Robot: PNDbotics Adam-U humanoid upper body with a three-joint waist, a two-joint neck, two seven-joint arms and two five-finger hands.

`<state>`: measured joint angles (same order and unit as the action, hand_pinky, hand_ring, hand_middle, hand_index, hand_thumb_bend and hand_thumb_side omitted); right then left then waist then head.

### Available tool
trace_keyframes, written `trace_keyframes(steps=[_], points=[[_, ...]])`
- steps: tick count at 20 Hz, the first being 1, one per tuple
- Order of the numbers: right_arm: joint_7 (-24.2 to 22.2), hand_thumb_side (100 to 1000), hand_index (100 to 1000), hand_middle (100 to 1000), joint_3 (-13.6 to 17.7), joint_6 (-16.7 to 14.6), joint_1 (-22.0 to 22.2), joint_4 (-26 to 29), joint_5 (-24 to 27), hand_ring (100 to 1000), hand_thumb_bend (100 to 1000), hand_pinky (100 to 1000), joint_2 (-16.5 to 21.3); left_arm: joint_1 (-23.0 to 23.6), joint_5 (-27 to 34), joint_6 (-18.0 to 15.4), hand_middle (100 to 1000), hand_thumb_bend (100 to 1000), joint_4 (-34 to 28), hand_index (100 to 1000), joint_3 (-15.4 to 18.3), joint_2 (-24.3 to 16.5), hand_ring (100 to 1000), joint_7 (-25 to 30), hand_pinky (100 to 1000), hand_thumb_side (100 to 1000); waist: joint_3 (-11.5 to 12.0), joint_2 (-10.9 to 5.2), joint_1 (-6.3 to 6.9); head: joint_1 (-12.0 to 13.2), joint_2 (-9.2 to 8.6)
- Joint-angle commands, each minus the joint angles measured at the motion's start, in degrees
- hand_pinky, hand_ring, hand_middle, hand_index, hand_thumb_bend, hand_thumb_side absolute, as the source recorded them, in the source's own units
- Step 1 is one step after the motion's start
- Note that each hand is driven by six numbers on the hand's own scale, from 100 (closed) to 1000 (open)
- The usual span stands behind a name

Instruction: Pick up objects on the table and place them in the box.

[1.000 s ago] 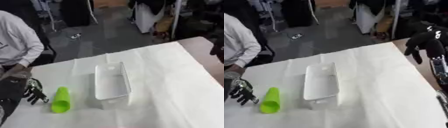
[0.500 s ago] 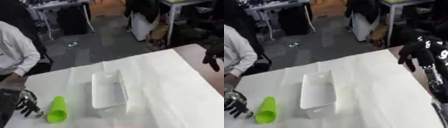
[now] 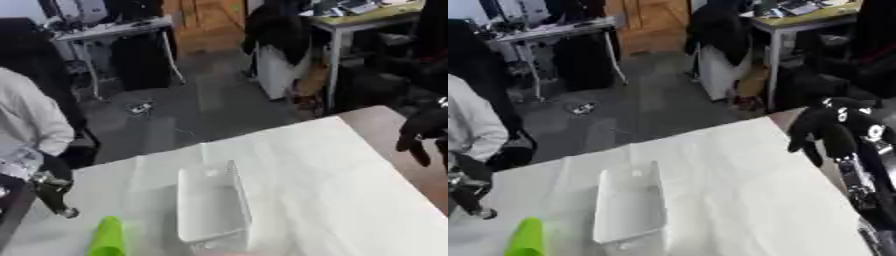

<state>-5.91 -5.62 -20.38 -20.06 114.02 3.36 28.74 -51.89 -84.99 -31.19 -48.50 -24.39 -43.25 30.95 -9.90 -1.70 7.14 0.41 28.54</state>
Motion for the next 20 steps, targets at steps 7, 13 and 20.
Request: trace_keyframes(steps=[7,13,20], points=[[-0.43,754,627,501,0.05,-0.08,-1.07,0.58,0.21,405,100,100,1.40,1.28,4.21,-18.47,1000,953,-18.61,929,-5.12,-8.00,998,-14.64,1000,740,-0.27,-0.42,-0.08,0.71,-1.22],[-0.49,753,627,501,-0.03,-0.05,-1.41,0.58,0.20,405,100,100,1.46,3.34,-2.95,-20.75,1000,864,-21.67,948,-10.30,-10.67,1000,-30.52,1000,594,-0.74,-0.18,0.21,1.37,-1.21],[-0.45,753,628,501,-0.01,-0.01,-1.78,0.58,0.20,406,100,100,1.46,7.97,-18.65,-20.78,1000,865,-20.66,948,-10.72,-14.06,1000,-59.89,1000,573,-1.12,0.11,0.30,2.22,-0.33]])
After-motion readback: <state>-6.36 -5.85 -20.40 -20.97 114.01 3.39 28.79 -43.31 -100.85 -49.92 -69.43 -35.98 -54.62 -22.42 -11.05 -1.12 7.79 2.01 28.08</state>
